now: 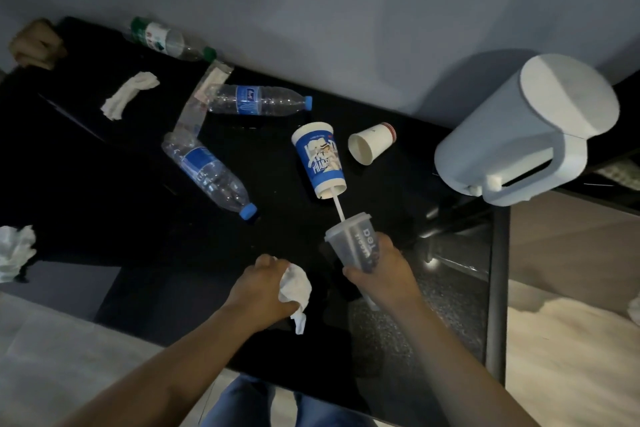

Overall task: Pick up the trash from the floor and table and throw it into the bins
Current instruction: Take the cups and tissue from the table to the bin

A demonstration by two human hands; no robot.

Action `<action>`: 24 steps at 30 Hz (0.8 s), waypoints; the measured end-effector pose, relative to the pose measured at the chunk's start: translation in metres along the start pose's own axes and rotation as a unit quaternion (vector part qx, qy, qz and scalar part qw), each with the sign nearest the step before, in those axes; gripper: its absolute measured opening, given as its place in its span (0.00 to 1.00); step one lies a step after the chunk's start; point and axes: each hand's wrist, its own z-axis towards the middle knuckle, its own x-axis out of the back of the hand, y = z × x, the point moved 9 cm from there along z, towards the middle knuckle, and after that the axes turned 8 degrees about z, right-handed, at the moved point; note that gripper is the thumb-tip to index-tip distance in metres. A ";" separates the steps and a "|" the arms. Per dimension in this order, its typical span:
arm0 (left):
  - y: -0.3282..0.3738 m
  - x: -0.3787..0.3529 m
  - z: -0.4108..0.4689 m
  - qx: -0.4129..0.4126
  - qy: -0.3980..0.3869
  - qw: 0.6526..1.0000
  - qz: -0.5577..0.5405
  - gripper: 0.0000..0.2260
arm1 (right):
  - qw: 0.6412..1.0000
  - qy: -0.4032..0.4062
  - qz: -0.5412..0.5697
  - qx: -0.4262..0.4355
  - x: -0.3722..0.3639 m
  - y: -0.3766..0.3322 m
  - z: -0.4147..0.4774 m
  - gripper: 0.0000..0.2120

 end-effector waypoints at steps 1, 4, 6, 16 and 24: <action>0.000 -0.004 0.001 0.007 0.003 1.000 0.000 0.33 | 1.000 -0.003 -0.003 -0.005 0.001 0.004 0.000 0.35; 0.003 -0.011 0.004 0.019 0.012 0.999 0.026 0.35 | 0.999 -0.012 -0.018 -0.025 0.003 0.017 -0.001 0.37; 0.006 -0.014 0.007 0.028 0.018 0.999 0.044 0.36 | 0.999 -0.018 -0.025 -0.038 0.004 0.026 -0.003 0.38; 0.014 -0.014 0.023 0.011 0.009 0.999 0.044 0.19 | 0.998 0.006 -0.033 -0.054 0.016 0.056 -0.022 0.38; 0.019 0.041 0.035 0.047 0.089 0.993 -0.063 0.20 | 0.998 0.028 0.031 -0.043 0.027 0.047 -0.017 0.36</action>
